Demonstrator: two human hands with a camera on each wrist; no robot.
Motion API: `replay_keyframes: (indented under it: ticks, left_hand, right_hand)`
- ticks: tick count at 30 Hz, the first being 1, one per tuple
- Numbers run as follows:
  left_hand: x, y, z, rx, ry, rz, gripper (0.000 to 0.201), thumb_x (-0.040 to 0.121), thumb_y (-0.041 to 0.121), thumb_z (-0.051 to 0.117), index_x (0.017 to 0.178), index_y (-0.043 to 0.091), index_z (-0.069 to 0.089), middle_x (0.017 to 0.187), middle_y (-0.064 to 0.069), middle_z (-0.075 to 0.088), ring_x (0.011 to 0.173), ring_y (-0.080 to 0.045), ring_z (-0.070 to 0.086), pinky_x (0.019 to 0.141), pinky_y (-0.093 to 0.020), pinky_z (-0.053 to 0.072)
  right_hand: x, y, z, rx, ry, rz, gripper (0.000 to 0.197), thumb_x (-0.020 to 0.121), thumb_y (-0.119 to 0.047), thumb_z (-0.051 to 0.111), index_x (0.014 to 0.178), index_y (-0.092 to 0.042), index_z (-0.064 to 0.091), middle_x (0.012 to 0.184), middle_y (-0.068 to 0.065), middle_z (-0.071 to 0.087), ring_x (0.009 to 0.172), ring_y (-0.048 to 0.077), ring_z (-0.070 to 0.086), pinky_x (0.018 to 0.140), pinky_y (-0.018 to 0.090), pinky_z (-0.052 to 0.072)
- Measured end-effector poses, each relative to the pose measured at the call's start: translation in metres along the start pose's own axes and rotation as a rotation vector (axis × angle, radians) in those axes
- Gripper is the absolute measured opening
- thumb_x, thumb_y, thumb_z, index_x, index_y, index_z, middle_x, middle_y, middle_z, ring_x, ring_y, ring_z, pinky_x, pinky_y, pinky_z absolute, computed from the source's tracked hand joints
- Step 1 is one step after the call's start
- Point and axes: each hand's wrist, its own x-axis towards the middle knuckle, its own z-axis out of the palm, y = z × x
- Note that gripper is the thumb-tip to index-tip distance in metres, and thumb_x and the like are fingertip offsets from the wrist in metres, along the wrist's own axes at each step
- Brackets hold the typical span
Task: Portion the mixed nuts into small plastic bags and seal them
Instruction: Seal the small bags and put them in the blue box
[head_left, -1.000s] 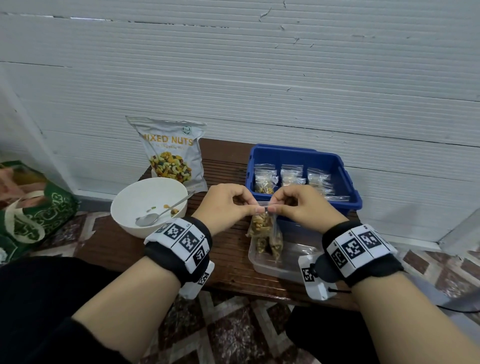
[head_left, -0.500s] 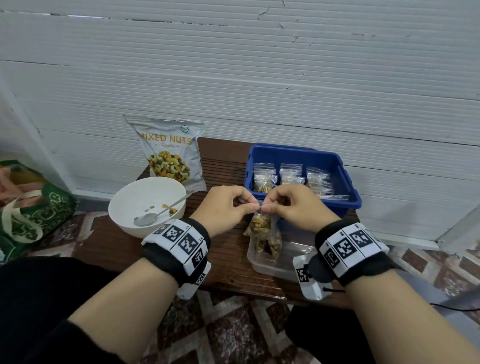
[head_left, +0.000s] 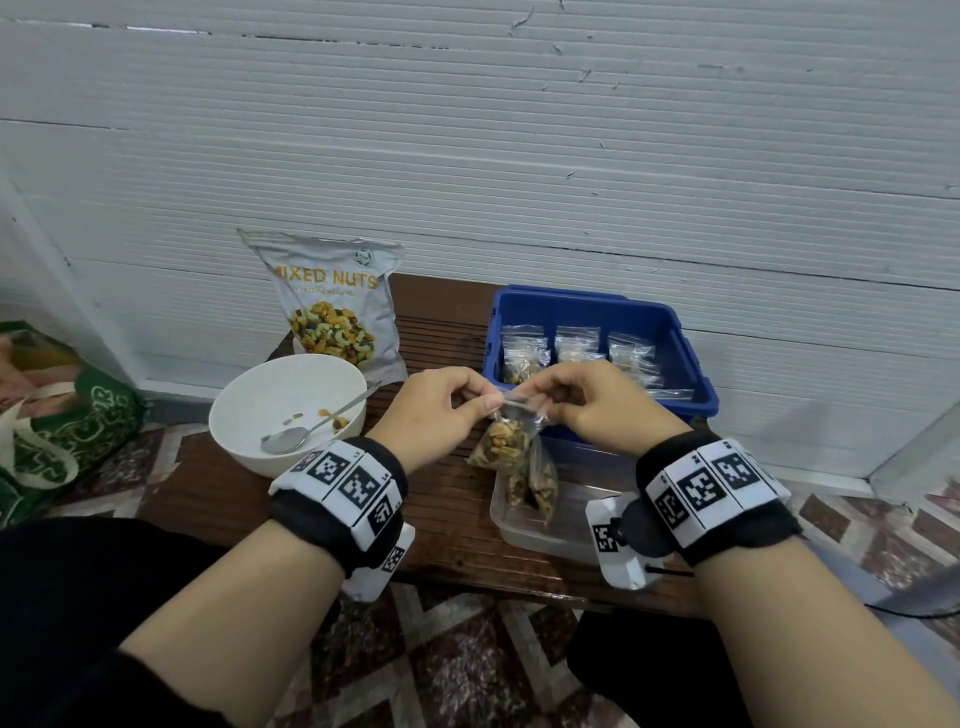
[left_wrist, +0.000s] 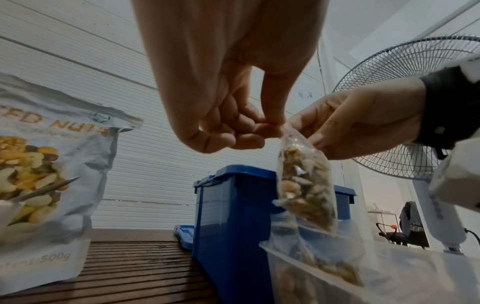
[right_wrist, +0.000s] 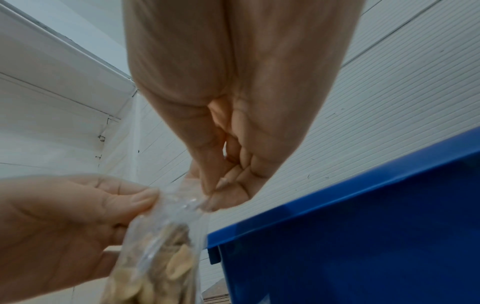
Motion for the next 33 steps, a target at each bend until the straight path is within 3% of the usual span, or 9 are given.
replay_keyframes:
  ticks: [5,9,14,16,18,21,24,29,33]
  left_hand:
    - [0.0,-0.001,-0.004,-0.019,0.011,0.016,0.018,0.091,0.022,0.065,0.076,0.032,0.061,0.076,0.016,0.065,0.07,0.01,0.056,0.069,-0.008,0.041]
    - [0.0,0.004,-0.007,-0.043,0.026,0.046,0.014,0.09,0.02,0.065,0.078,0.027,0.063,0.075,0.016,0.064,0.068,0.013,0.055,0.067,-0.005,0.041]
    - [0.006,0.01,-0.014,-0.169,0.077,0.047,0.006,0.088,0.028,0.067,0.083,0.025,0.069,0.084,0.01,0.07,0.077,0.006,0.061,0.073,-0.008,0.045]
    - [0.011,0.009,-0.018,-0.217,0.116,0.027,0.019,0.091,0.032,0.062,0.086,0.017,0.072,0.084,0.009,0.071,0.081,0.0,0.063,0.076,-0.011,0.045]
    - [0.018,0.005,-0.02,-0.238,0.154,-0.024,0.031,0.094,0.035,0.056,0.088,0.011,0.073,0.082,0.011,0.07,0.079,0.0,0.062,0.082,-0.017,0.045]
    - [0.03,-0.006,-0.017,-0.236,0.168,-0.105,0.034,0.098,0.035,0.051,0.092,0.009,0.072,0.084,0.013,0.069,0.077,-0.001,0.061,0.083,-0.021,0.045]
    - [0.042,-0.019,-0.012,-0.207,0.171,-0.165,0.025,0.097,0.033,0.052,0.097,0.015,0.069,0.096,0.007,0.069,0.092,-0.011,0.062,0.087,-0.025,0.047]
    - [0.058,-0.034,0.0,-0.225,0.122,-0.194,0.016,0.095,0.03,0.057,0.108,0.022,0.061,0.102,0.011,0.061,0.09,0.004,0.053,0.076,-0.006,0.04]
    - [0.069,-0.04,0.007,-0.304,0.121,-0.223,0.018,0.094,0.031,0.059,0.11,0.023,0.059,0.099,0.01,0.06,0.094,-0.004,0.058,0.084,-0.017,0.046]
  right_hand:
    - [0.0,0.001,-0.001,0.004,0.036,0.033,0.018,0.089,0.0,0.061,0.098,-0.012,0.07,0.089,0.004,0.069,0.075,0.002,0.061,0.066,0.005,0.045]
    - [0.001,-0.002,0.002,-0.068,0.088,0.016,0.014,0.089,-0.005,0.062,0.091,-0.017,0.07,0.081,0.0,0.068,0.074,0.008,0.06,0.062,0.005,0.044]
    - [0.005,-0.017,-0.008,-0.168,0.122,-0.01,0.01,0.089,-0.018,0.065,0.081,-0.014,0.069,0.07,-0.008,0.062,0.064,0.004,0.053,0.057,0.007,0.039]
    - [0.008,-0.024,-0.021,-0.181,0.164,-0.008,0.012,0.089,-0.02,0.066,0.079,-0.014,0.07,0.07,-0.003,0.063,0.063,0.007,0.053,0.056,0.009,0.039]
    - [0.014,-0.032,-0.039,-0.217,0.177,0.011,0.015,0.088,-0.023,0.067,0.08,-0.012,0.071,0.073,0.006,0.067,0.064,0.012,0.054,0.061,0.02,0.043]
    - [0.03,-0.043,-0.07,-0.287,0.181,0.043,0.015,0.086,-0.023,0.069,0.08,-0.01,0.072,0.075,0.01,0.069,0.066,0.016,0.056,0.064,0.027,0.045]
    - [0.057,-0.049,-0.088,-0.46,0.089,0.072,0.01,0.085,-0.022,0.07,0.08,-0.013,0.073,0.068,-0.005,0.065,0.066,0.008,0.057,0.061,0.018,0.045]
    - [0.113,-0.037,-0.077,-0.817,-0.224,0.151,0.003,0.083,-0.021,0.072,0.085,-0.019,0.071,0.071,-0.011,0.062,0.079,0.011,0.058,0.076,0.028,0.048]
    - [0.151,-0.017,-0.06,-0.889,-0.446,0.178,0.011,0.081,-0.022,0.075,0.075,-0.026,0.066,0.084,-0.005,0.069,0.081,0.012,0.061,0.081,0.032,0.051]
